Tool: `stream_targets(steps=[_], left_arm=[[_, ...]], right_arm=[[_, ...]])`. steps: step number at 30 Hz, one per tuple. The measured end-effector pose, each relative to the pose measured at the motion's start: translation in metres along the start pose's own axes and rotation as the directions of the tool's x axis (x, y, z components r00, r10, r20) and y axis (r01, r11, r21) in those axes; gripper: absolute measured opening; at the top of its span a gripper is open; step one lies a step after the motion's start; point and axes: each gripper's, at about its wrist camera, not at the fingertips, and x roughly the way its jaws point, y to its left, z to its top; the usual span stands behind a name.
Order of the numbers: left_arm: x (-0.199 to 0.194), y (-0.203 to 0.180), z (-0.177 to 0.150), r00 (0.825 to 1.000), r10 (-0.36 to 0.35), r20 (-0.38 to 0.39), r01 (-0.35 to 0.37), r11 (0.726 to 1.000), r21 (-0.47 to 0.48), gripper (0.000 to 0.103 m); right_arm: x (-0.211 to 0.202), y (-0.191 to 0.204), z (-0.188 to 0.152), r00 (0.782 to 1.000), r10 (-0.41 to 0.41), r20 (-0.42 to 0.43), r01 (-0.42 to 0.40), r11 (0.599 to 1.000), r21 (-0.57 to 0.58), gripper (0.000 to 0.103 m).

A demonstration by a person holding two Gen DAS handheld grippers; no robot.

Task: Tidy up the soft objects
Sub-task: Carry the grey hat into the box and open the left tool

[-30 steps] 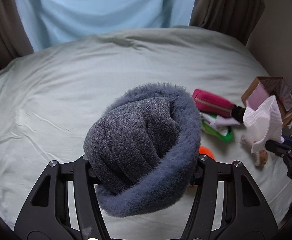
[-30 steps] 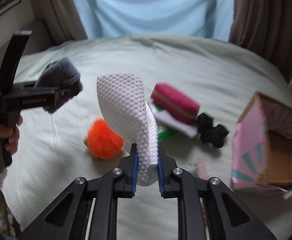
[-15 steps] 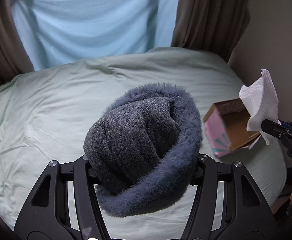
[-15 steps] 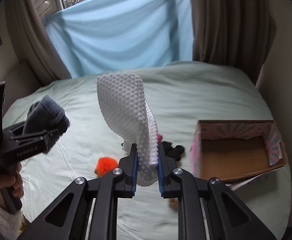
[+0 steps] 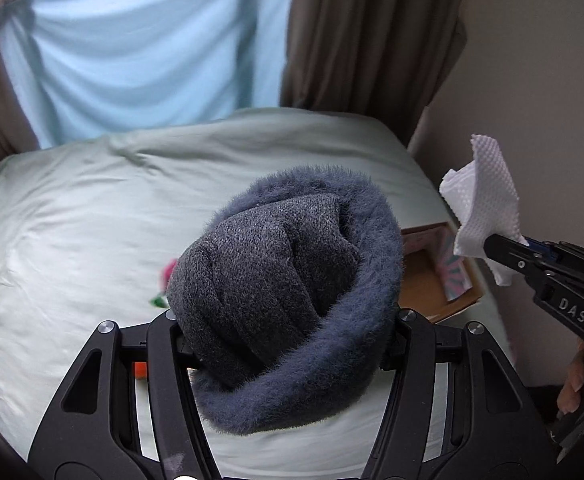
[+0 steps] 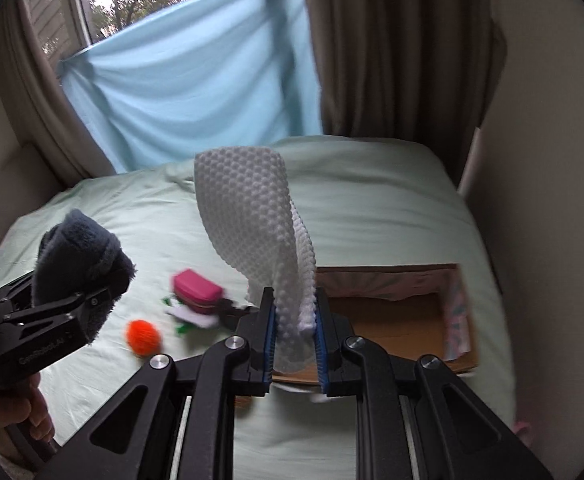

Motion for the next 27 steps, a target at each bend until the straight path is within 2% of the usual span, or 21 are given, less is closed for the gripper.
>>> stream_targets(steps=[6, 11, 15, 19, 22, 25, 27], left_arm=[[0.061, -0.07, 0.008, 0.997, -0.008, -0.076, 0.012, 0.999, 0.043, 0.055], [0.13, -0.089, 0.002, 0.984, -0.008, -0.175, 0.021, 0.997, 0.074, 0.055], [0.177, -0.101, -0.01, 0.964, 0.003, -0.266, 0.014, 0.998, 0.064, 0.056], [0.225, -0.107, -0.021, 0.931, 0.032, -0.365, -0.006, 0.997, 0.075, 0.056], [0.249, -0.109, -0.03, 0.912, 0.048, -0.408, -0.011, 0.996, 0.092, 0.056], [0.261, -0.115, -0.032, 0.904, 0.058, -0.423, -0.007, 0.992, 0.122, 0.056], [0.264, -0.12, -0.028, 0.905, 0.051, -0.423, 0.011, 0.99, 0.141, 0.081]], right_arm=[[0.026, -0.066, 0.003, 0.998, -0.029, -0.053, 0.028, 1.0, -0.003, 0.015], [0.057, -0.103, -0.006, 0.991, -0.045, -0.126, 0.046, 0.999, 0.006, 0.015], [0.094, -0.131, -0.021, 0.975, -0.026, -0.218, 0.036, 0.999, 0.038, 0.015], [0.128, -0.149, -0.032, 0.957, -0.005, -0.291, 0.024, 0.998, 0.061, 0.015], [0.149, -0.153, -0.04, 0.943, 0.011, -0.332, 0.013, 0.997, 0.073, 0.016], [0.163, -0.156, -0.045, 0.935, 0.033, -0.352, -0.002, 0.996, 0.088, 0.016], [0.17, -0.157, -0.047, 0.933, 0.066, -0.354, -0.029, 0.994, 0.108, 0.016]])
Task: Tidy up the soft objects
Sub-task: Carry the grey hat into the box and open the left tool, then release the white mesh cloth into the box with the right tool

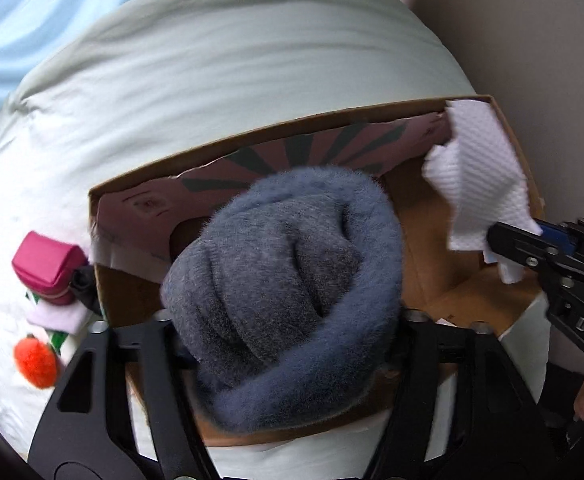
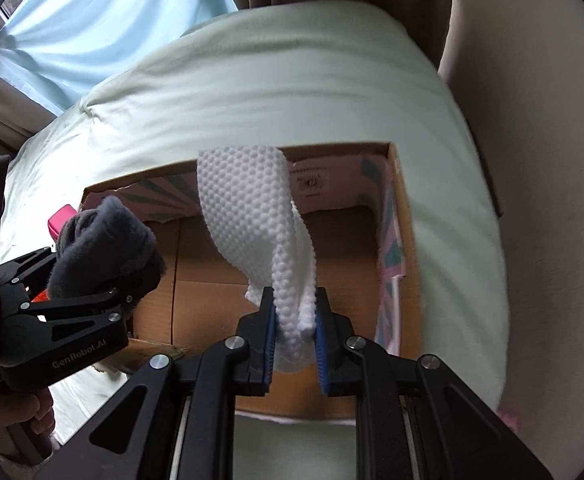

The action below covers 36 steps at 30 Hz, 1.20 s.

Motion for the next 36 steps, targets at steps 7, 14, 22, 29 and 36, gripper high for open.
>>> stream_targets(steps=[7, 14, 22, 29, 36], left_arm=[[-0.021, 0.004, -0.01, 0.995, 0.099, 0.033, -0.101, 0.993, 0.066, 0.103], [-0.034, 0.007, -0.007, 0.996, 0.074, 0.042, -0.075, 0.997, 0.031, 0.103], [-0.072, 0.008, -0.019, 0.993, 0.064, 0.095, -0.067, 0.997, 0.028, 0.103], [-0.123, 0.014, -0.035, 0.986, 0.058, 0.157, -0.062, 0.998, 0.019, 0.103], [-0.189, 0.034, -0.066, 0.967, 0.056, 0.249, -0.053, 0.998, -0.02, 0.103]], right_arm=[[-0.009, -0.014, 0.002, 0.996, 0.049, 0.074, -0.053, 0.997, 0.053, 0.103], [-0.024, -0.011, 0.0, 0.994, 0.021, 0.106, -0.025, 0.999, 0.031, 0.103], [-0.055, 0.005, -0.005, 0.989, -0.003, 0.151, 0.003, 1.0, -0.002, 0.103], [-0.102, 0.023, -0.014, 0.976, -0.031, 0.215, 0.032, 0.999, -0.004, 0.103], [-0.158, 0.063, -0.029, 0.959, -0.03, 0.282, 0.039, 0.999, -0.025, 0.103]])
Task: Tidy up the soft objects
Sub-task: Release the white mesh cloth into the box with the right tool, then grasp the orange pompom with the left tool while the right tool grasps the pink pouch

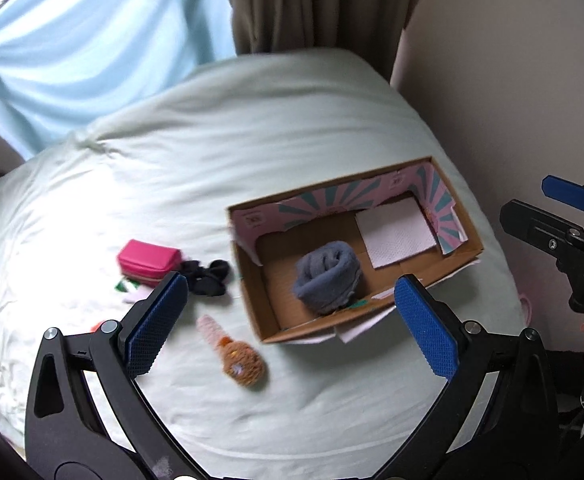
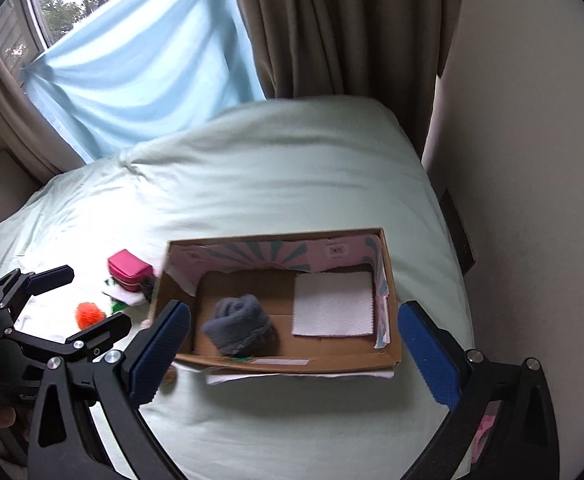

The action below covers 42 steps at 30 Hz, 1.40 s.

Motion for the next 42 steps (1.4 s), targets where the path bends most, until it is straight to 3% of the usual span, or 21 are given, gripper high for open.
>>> stream_targets(steps=[12, 21, 31, 42], left_arm=[[-0.125, 0.096, -0.056, 0.991, 0.06, 0.117, -0.044, 0.99, -0.135, 0.103], [-0.171, 0.178, -0.095, 0.986, 0.088, 0.144, -0.062, 0.982, -0.177, 0.103], [-0.169, 0.279, -0.117, 0.991, 0.069, 0.115, -0.046, 0.981, -0.19, 0.103], [-0.097, 0.34, -0.127, 0.999, 0.013, 0.029, -0.007, 0.983, -0.186, 0.103]], right_arm=[[-0.082, 0.103, -0.006, 0.995, 0.052, 0.083, -0.047, 0.997, -0.057, 0.103], [-0.105, 0.201, -0.02, 0.99, 0.076, 0.122, -0.063, 0.993, -0.103, 0.103], [-0.073, 0.295, -0.02, 0.986, 0.127, 0.105, -0.118, 0.989, -0.089, 0.103], [0.007, 0.342, -0.002, 0.986, 0.152, 0.066, -0.142, 0.98, -0.142, 0.103]])
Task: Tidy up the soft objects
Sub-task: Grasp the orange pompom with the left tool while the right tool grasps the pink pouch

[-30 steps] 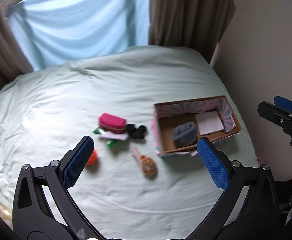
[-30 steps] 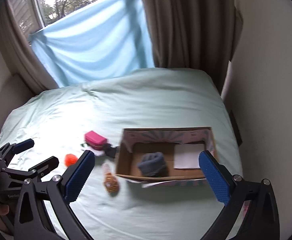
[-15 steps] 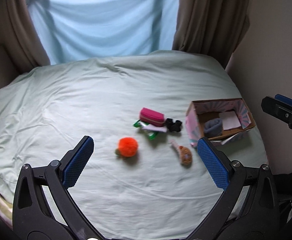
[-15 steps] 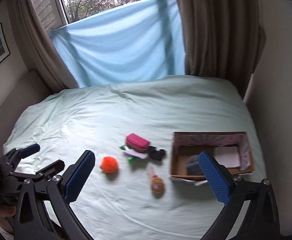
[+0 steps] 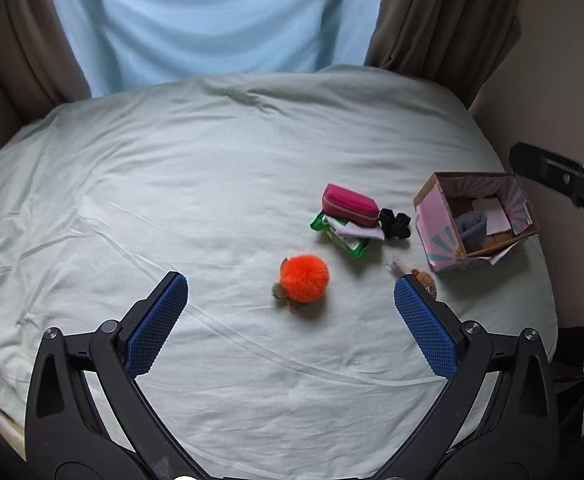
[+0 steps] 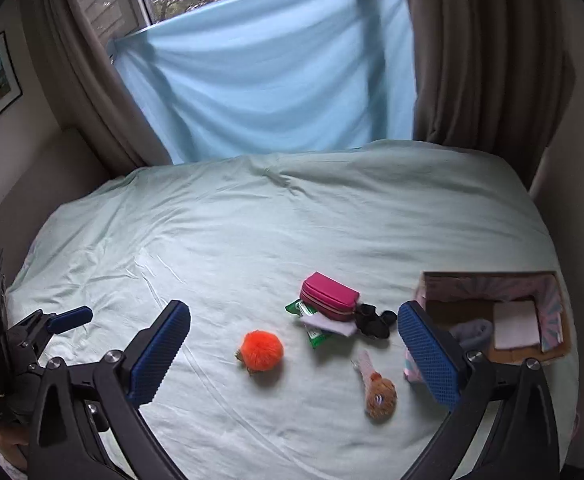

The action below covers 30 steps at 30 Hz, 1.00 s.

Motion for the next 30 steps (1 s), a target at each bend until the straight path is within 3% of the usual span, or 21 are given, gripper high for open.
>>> stream_targets(steps=[8, 13, 19, 21, 30], left_arm=[[0.073, 0.008, -0.002, 0.996, -0.027, -0.087, 0.026, 1.0, -0.018, 0.103], [0.122, 0.006, -0.004, 0.989, -0.039, -0.139, 0.035, 0.999, -0.029, 0.103], [0.182, -0.002, -0.009, 0.978, -0.036, -0.206, 0.029, 0.999, -0.038, 0.103], [0.202, -0.005, -0.012, 0.974, -0.028, -0.226, 0.021, 0.999, -0.036, 0.102], [0.268, -0.01, -0.034, 0.951, -0.024, -0.307, 0.0, 0.997, -0.077, 0.102]], right_arm=[[0.076, -0.019, 0.026, 0.995, 0.041, -0.093, -0.053, 0.99, -0.13, 0.103], [0.144, -0.035, 0.028, 0.978, 0.042, -0.206, -0.085, 0.975, -0.203, 0.103], [0.226, -0.053, 0.015, 0.926, 0.078, -0.369, -0.171, 0.959, -0.226, 0.103], [0.256, -0.056, 0.008, 0.899, 0.073, -0.431, -0.206, 0.94, -0.271, 0.103], [0.33, -0.057, -0.009, 0.822, 0.077, -0.564, -0.34, 0.861, -0.378, 0.103]])
